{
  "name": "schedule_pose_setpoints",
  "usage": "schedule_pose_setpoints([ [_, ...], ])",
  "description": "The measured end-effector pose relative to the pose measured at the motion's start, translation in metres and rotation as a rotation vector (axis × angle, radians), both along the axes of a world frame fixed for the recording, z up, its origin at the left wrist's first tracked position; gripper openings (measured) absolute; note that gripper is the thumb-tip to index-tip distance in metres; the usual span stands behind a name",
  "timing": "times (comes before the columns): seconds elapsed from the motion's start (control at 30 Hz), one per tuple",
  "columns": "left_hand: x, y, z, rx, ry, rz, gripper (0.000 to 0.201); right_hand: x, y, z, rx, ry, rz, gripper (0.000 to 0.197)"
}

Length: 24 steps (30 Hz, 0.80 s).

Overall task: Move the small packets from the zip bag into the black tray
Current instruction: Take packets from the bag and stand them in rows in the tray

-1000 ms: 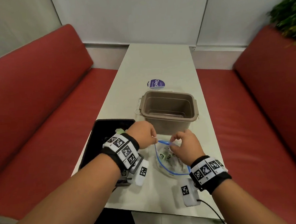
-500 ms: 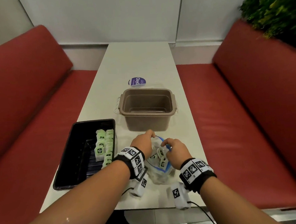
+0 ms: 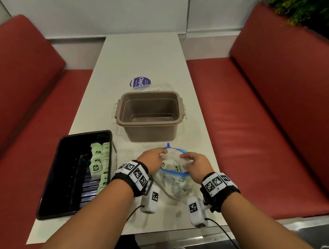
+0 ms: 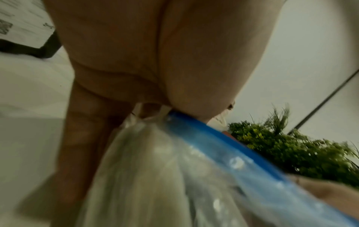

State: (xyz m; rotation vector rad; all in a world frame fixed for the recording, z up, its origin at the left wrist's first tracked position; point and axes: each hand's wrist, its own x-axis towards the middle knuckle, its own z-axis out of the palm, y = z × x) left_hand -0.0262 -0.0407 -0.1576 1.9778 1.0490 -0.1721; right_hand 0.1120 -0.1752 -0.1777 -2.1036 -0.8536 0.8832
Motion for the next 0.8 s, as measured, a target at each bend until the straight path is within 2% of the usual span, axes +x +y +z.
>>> schedule_pose_setpoints([
  [0.1,0.0,0.004,-0.004,-0.103,0.035,0.009,0.042,0.006,-0.005,-0.01,-0.002,0.077,-0.107,0.04],
  [0.17,-0.001,0.006,-0.01,-0.15,0.011,0.071,0.045,0.006,-0.005,-0.013,-0.029,0.068,-0.076,0.038],
  [0.23,-0.002,0.007,-0.016,-0.246,-0.08,0.182,0.043,0.005,-0.002,-0.01,-0.057,0.017,0.023,0.036],
  [0.3,-0.004,0.007,-0.017,-0.345,-0.192,0.304,0.043,0.007,0.002,-0.005,-0.047,0.002,0.089,0.043],
  [0.37,-0.004,0.009,-0.017,-0.433,-0.311,0.422,0.045,0.01,0.003,0.0,-0.012,0.013,0.096,0.048],
  [0.43,-0.005,0.008,-0.013,-0.49,-0.392,0.488,0.047,0.012,0.002,-0.002,0.012,0.005,0.075,0.044],
  [0.53,-0.011,0.005,-0.01,-0.53,-0.396,0.486,0.045,0.01,-0.005,-0.008,-0.01,-0.052,0.088,0.038],
  [0.73,-0.03,0.0,-0.027,-0.439,-0.25,0.402,0.047,0.001,-0.016,-0.015,-0.097,-0.127,0.214,0.037],
  [0.8,-0.03,-0.003,-0.029,-0.422,-0.247,0.365,0.06,-0.001,-0.015,-0.014,-0.143,-0.08,0.221,0.046],
])
